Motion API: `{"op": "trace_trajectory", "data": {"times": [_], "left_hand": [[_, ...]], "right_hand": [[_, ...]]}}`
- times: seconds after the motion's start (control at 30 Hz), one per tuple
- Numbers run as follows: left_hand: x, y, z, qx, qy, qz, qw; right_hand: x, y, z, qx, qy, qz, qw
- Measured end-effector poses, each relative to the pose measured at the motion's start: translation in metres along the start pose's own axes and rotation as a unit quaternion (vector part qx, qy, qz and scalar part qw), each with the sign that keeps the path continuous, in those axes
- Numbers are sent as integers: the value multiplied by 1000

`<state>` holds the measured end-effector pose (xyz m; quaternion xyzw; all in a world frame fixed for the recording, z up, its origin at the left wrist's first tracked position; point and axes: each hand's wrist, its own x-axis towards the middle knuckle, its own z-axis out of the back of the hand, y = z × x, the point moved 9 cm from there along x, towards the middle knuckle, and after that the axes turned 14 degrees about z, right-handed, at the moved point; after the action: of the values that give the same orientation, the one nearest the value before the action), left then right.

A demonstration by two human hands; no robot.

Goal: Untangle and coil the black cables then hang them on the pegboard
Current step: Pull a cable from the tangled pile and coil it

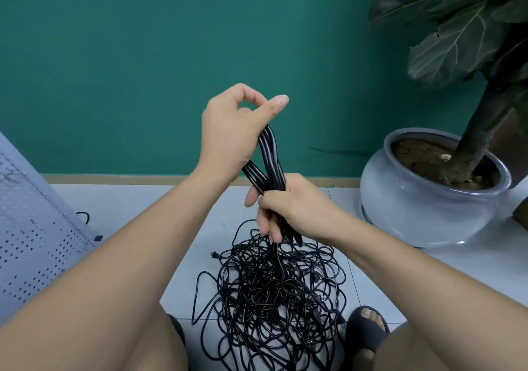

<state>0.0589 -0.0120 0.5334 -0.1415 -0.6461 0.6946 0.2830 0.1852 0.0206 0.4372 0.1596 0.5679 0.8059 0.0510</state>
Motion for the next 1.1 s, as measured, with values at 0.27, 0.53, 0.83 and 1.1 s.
{"op": "trace_trajectory", "data": {"times": [0.27,0.53,0.83,1.1], "left_hand": [[-4,16,-15,14,40,41,998],[-33,74,-57,-81,231,189,951],[-105,140,-97,18,382,276,882],[-151,151,-109,281,434,148,843]], "right_hand": [[-9,-9,7,24,-19,-4,1000],[-8,-1,50,61,-168,16,984],[-22,13,94,1,-320,53,946],[-35,8,116,17,-470,18,882]]}}
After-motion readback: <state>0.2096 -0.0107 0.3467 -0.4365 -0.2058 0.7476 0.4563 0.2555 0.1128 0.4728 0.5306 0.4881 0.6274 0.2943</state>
